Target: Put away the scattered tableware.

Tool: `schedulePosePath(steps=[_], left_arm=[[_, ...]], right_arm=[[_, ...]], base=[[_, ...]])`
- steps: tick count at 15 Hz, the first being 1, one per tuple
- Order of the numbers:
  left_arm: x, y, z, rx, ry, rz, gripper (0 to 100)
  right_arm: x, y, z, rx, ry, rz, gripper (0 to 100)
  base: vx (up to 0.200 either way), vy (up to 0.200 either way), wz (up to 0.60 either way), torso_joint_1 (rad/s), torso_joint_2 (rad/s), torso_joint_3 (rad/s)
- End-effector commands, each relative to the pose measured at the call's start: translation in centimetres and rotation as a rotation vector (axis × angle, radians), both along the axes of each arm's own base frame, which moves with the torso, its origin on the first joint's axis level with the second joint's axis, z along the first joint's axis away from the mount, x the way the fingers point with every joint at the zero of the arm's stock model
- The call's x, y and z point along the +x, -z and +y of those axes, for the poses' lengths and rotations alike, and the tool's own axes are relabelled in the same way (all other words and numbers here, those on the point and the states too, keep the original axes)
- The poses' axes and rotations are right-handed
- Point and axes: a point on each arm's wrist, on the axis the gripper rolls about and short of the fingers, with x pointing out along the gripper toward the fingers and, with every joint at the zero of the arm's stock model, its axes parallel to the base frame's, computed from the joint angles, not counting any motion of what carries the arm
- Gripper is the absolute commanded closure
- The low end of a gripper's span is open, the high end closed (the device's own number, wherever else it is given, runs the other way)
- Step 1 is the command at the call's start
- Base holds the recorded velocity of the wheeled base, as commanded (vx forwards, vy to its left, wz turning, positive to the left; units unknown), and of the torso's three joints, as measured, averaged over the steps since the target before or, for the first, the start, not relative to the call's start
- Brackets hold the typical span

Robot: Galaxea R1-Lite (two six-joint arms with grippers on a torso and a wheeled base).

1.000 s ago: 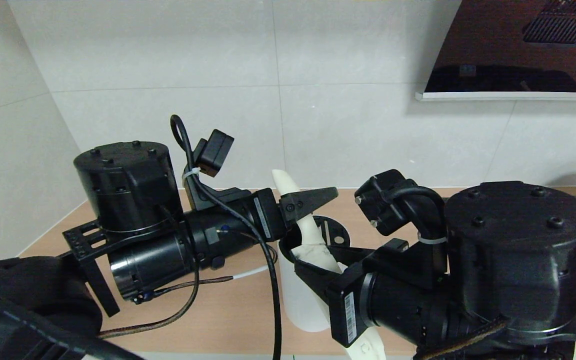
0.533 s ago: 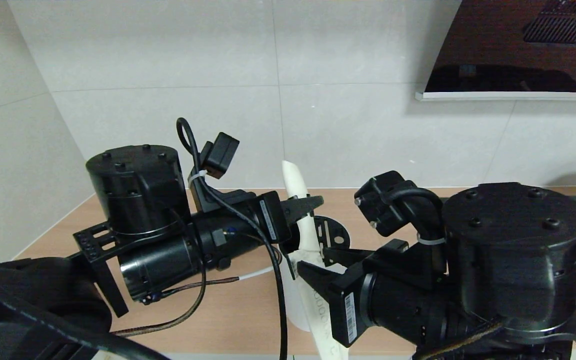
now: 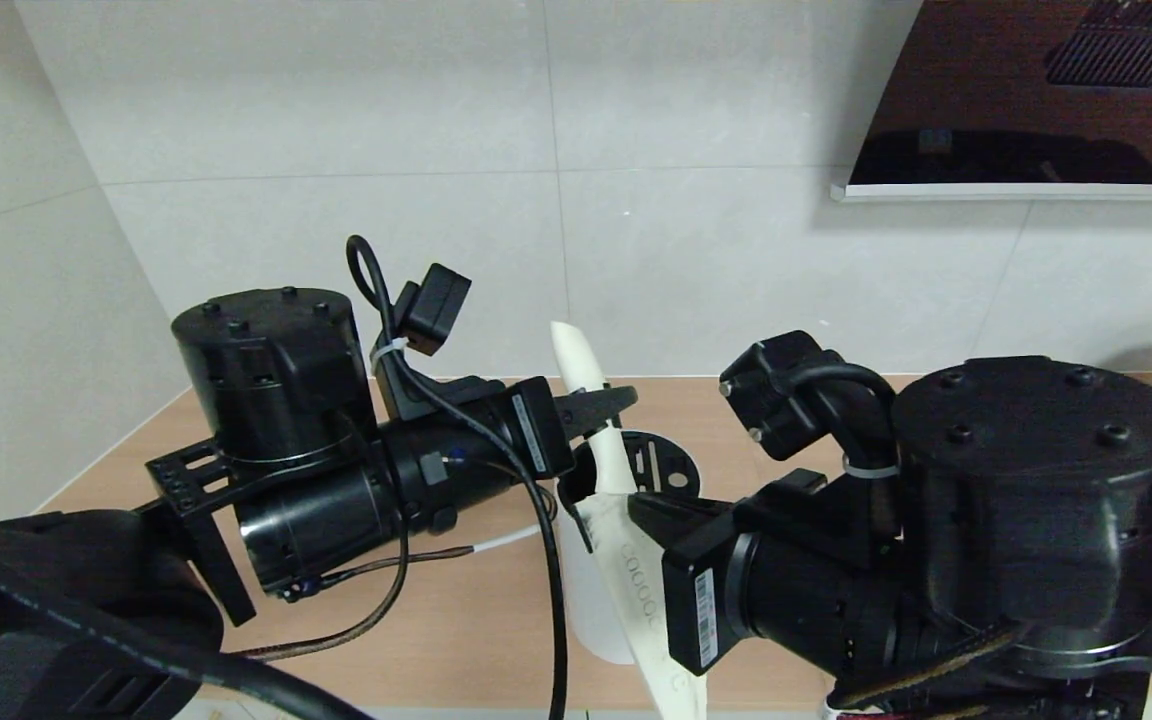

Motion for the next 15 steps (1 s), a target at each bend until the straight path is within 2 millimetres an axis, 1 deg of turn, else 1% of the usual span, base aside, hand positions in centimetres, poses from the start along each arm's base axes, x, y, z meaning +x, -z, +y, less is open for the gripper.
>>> schedulePosePath(steps=[1, 3, 4, 5, 8, 11, 12, 13, 14, 15], left_arm=[[0.1, -0.8, 0.8, -0.021, -0.024, -0.032, 100], [0.5, -1.9, 2.0, -0.055, -0.073, -0.084, 100], [0.6, -3.1, 3.2, -0.083, -0.118, -0.128, 100], [0.5, -3.9, 4.2, -0.099, -0.144, -0.154, 100], [0.3, -5.3, 5.9, -0.103, -0.192, -0.221, 100], [0.7, -5.3, 6.2, -0.019, -0.216, -0.317, 100], [2.0, -5.7, 5.7, 0.009, -0.219, -0.409, 100], [3.0, -5.6, 5.2, 0.023, -0.225, -0.481, 100], [3.8, -4.7, 4.8, 0.042, -0.234, -0.544, 100], [4.5, -3.5, 4.5, 0.063, -0.236, -0.572, 100]], right_arm=[[0.1, -0.7, -0.7, 0.019, 0.021, -0.013, 100], [0.8, -1.2, -1.6, 0.032, 0.057, -0.026, 100], [1.6, -1.6, -2.3, 0.041, 0.092, -0.033, 100], [2.0, -1.7, -2.6, 0.043, 0.110, -0.035, 0], [2.8, -1.6, -3.1, 0.040, 0.138, -0.033, 0], [3.1, -1.6, -3.4, 0.042, 0.152, -0.034, 0], [3.5, -1.8, -3.5, 0.047, 0.164, -0.038, 0], [3.6, -1.7, -3.5, 0.044, 0.166, -0.036, 0], [3.6, -1.7, -3.5, 0.043, 0.169, -0.036, 0], [3.6, -1.6, -3.6, 0.041, 0.170, -0.035, 0]], base=[[0.000, 0.000, 0.00, 0.000, 0.00, 0.000], [0.000, 0.000, 0.00, 0.000, 0.00, 0.000], [0.000, 0.000, 0.00, 0.000, 0.00, 0.000], [0.000, 0.000, 0.00, 0.000, 0.00, 0.000], [0.000, 0.000, 0.00, 0.000, 0.00, 0.000], [0.000, 0.000, 0.00, 0.000, 0.00, 0.000], [0.000, 0.000, 0.00, 0.000, 0.00, 0.000], [0.000, 0.000, 0.00, 0.000, 0.00, 0.000], [0.000, 0.000, 0.00, 0.000, 0.00, 0.000], [0.000, 0.000, 0.00, 0.000, 0.00, 0.000]])
